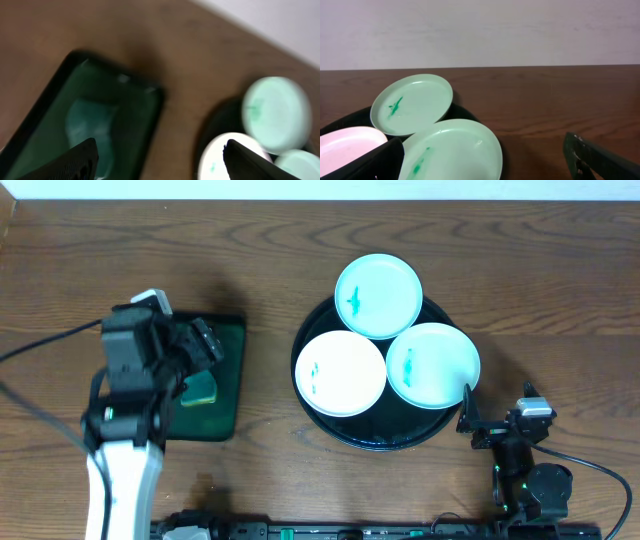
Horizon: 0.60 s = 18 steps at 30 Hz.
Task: Clean dirty plates on tray and stack at the side
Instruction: 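Reach the left gripper into the black tray and grasp the green sponge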
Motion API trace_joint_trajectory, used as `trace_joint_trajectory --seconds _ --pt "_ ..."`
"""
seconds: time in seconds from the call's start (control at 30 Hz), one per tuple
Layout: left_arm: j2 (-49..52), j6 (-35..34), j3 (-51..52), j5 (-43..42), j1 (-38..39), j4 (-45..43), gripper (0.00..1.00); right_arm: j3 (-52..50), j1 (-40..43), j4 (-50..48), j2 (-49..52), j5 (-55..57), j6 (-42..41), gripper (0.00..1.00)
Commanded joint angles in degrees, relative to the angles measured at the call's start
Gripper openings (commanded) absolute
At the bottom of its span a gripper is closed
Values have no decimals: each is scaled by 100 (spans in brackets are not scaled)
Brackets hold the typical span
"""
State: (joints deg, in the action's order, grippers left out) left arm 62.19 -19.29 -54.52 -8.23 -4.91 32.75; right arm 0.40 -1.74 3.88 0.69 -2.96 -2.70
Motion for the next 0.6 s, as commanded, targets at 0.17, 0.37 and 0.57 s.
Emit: trace_joint_trajectory --seconds 0.17,0.37,0.57 --pt "1585 -378 -153 487 -455 63 100 -9 -50 24 -31 13 63 99" --pt "2430 -68 -153 485 -568 -133 100 -9 -50 24 -31 11 63 99" --pt "3193 170 -153 485 -568 -291 100 -9 -50 24 -31 11 63 99"
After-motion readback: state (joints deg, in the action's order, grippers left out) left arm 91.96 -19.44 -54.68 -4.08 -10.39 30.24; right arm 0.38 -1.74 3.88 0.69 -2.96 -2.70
